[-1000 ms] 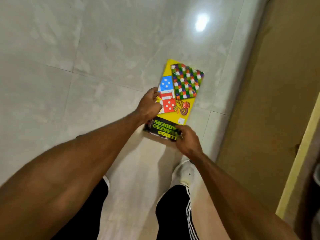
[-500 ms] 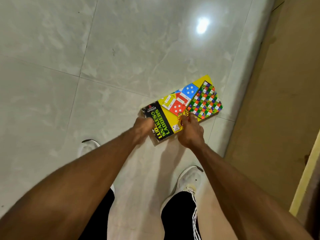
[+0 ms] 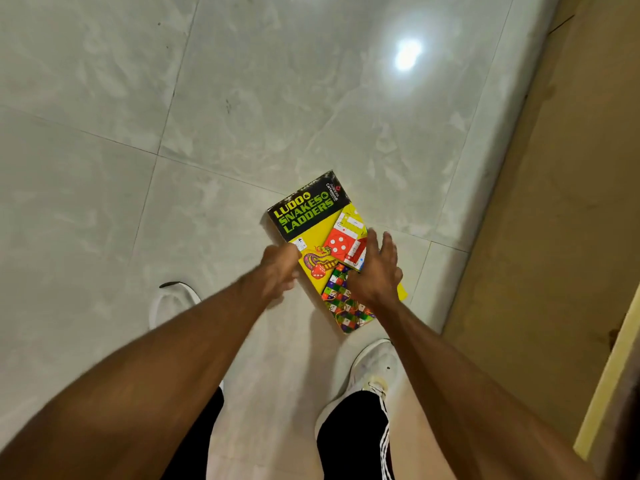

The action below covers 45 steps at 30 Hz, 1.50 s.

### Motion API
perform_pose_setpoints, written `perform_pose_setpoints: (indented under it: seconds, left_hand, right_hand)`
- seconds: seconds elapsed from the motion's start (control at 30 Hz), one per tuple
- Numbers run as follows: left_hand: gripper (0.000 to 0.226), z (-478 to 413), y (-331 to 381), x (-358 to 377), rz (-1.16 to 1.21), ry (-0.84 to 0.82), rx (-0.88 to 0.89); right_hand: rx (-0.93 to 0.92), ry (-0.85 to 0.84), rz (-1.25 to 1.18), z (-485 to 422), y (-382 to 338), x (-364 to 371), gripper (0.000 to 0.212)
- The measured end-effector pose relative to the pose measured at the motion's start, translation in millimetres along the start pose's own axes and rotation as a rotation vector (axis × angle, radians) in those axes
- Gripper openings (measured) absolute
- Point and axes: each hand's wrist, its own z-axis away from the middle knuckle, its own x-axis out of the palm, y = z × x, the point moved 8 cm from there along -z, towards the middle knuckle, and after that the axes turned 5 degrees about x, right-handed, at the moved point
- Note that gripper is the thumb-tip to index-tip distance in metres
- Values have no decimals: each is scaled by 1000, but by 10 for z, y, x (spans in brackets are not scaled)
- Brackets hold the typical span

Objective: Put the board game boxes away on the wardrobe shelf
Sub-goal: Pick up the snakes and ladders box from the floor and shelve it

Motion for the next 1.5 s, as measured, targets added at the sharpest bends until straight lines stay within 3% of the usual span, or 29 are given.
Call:
perform_pose_setpoints:
  seconds: [0.07,0.23,0.33,0.57,0.77,1.03,1.2,1.5]
  left_hand:
    - [21,46,10,107,55,-36,31]
    - [48,113,363,116,143,-35,282]
    - [59,267,730,15,55,-81,435]
    - [68,1375,1707,-355,29,-82,701]
    - [67,3244,2168,-624,69,-161,802]
    - [68,5564,1671,-931,-102,-374,826]
    - [54,6626,1170,-1007,-246,-552,822]
    - [60,7859,205,-448,-692,-823,913]
  right_hand:
    - [55,13,-92,-33,6,13,89]
    - [171,1,-448,-84,31,97,54]
    - [145,62,-611,-88,-40,-15,48]
    - [-5,249,-791,544,-687,-1372,54]
    - [-105,326,-835,1986,-883,-2719,54]
    - [-21,408,-906,4507,-403,-3549,62]
    - [102,527,-965,5833,43,-3565,62]
    - [338,807,-1262,7711,1072,-3060,54]
